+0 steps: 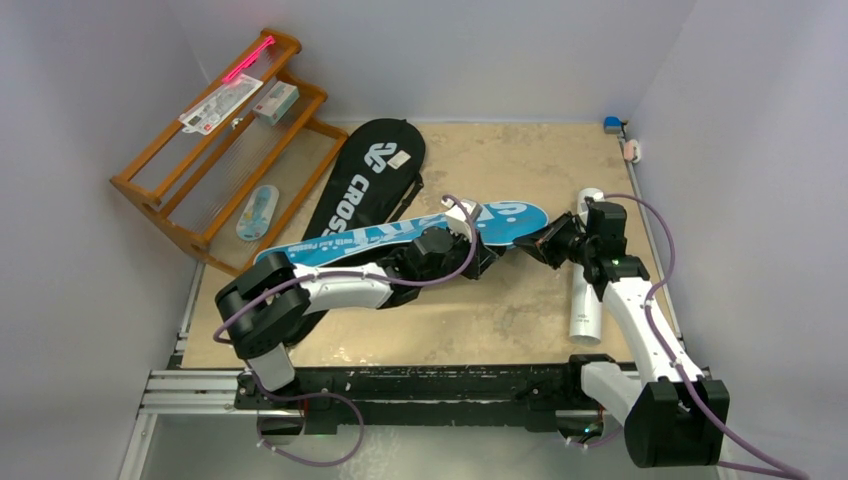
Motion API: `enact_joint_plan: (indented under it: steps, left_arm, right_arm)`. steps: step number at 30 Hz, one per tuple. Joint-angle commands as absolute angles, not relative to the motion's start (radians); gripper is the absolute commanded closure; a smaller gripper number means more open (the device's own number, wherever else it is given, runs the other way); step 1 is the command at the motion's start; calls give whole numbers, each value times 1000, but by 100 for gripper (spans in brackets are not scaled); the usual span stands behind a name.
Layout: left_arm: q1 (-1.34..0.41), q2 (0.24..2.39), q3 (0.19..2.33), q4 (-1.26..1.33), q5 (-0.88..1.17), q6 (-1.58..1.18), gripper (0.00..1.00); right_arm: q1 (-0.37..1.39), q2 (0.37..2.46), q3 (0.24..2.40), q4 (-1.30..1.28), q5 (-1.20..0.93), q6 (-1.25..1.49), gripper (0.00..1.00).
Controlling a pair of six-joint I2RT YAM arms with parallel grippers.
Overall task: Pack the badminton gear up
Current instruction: Zip the racket bag at the center of the board.
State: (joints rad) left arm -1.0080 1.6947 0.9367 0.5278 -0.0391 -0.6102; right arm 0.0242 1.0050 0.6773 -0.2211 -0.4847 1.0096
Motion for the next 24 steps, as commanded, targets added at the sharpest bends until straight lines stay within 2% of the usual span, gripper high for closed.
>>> enact_joint_plan:
  steps: [1,16,19,22,24]
  left_arm:
    - [-1002,1728,993,518,-32,-614,94]
    - [-1001,1732,1023,479,-59,-624,78]
    - [-1000,1732,1030,471,-73,-625,84]
    - [-1000,1733,1046,432,-114,-640,97]
    - [-999,1726,1047,415,-134,-655,100]
  right_arm:
    - [28,980,697,-180,-512,1000,100]
    - [29,977,697,-170,-535,1004,100]
    - [29,976,698,-169,-537,1004,100]
    - [29,973,697,-169,-540,1005,100]
    - [29,973,697,-174,-534,1006,100]
